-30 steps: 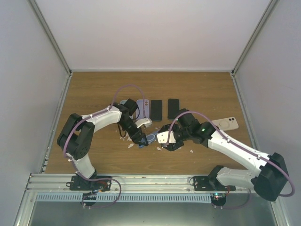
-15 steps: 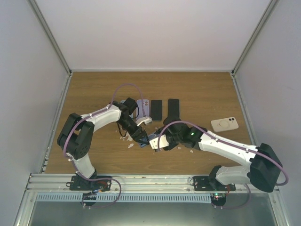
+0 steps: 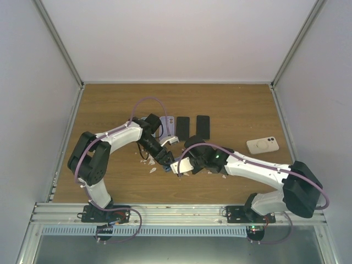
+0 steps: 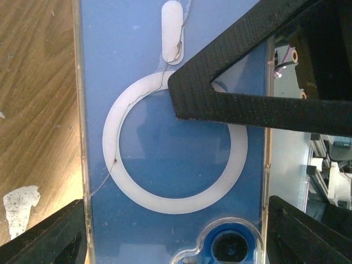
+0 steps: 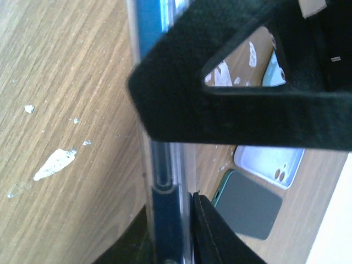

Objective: Take the phone out of the phone case
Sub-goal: Pick up the phone at the center of the board.

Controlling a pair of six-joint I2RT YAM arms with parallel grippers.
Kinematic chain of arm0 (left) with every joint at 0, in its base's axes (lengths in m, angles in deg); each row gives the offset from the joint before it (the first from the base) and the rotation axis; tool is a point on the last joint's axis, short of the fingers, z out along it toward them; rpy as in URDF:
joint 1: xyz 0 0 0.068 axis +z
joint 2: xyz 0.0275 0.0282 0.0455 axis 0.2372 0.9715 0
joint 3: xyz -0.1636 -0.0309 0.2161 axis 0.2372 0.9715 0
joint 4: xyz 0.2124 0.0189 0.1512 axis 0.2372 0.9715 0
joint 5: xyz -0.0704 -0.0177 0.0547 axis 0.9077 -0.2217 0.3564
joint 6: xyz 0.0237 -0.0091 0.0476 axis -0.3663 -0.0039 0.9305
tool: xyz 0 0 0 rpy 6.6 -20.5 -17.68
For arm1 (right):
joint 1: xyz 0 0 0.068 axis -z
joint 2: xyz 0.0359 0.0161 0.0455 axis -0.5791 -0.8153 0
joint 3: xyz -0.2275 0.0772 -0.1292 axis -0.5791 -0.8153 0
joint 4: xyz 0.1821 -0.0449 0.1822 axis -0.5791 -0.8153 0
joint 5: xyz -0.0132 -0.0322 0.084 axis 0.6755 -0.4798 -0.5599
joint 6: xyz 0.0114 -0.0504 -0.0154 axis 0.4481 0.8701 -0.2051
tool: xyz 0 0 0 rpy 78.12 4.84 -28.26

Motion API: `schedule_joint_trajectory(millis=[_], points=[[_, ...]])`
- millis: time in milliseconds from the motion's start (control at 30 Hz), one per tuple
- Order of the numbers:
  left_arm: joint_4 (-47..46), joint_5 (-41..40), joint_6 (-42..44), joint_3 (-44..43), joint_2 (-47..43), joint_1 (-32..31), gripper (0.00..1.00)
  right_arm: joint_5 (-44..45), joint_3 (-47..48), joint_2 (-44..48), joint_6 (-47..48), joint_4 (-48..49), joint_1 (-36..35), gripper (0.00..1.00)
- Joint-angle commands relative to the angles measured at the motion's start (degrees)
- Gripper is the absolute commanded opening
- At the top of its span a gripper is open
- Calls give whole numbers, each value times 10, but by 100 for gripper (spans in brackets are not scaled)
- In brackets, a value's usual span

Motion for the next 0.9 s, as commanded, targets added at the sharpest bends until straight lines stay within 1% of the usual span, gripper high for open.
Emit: schedule_joint_trajectory(millis=[0,67,167,200,233,267,300,367,467,500,600,733,867], points=[[7,41,4,-23,-4,2,27,5,32,-18,-35,-14,-7,9],[6,41,3,-23,-5,2,29,1,41,-16,-44,-19,-7,1],[-6,37,0,-27,-16,3,38,-15,49,-9,-54,-31,-5,1],[-14,36,-4,-29,-25,5,45,-18,58,-8,-58,-38,-3,0],[-23,38,-9,-31,-35,8,55,-34,66,-8,-64,-45,4,0],[-34,38,-13,-33,-45,12,68,-48,77,-7,-72,-53,12,0],[-49,39,-22,-32,-59,20,74,-69,89,-8,-80,-61,21,0],[-84,41,-40,-28,-90,43,83,-107,117,-8,-100,-77,44,0],[-135,61,-64,-30,-131,88,92,-178,162,-6,-134,-99,82,1],[-149,69,-71,-35,-144,100,97,-204,176,-5,-147,-104,98,0],[-198,93,-92,-45,-183,124,99,-286,213,1,-188,-115,142,0],[-269,98,-115,-48,-237,152,99,-390,263,3,-251,-121,200,0],[-323,120,-137,-57,-263,182,99,-490,305,1,-329,-120,251,1]])
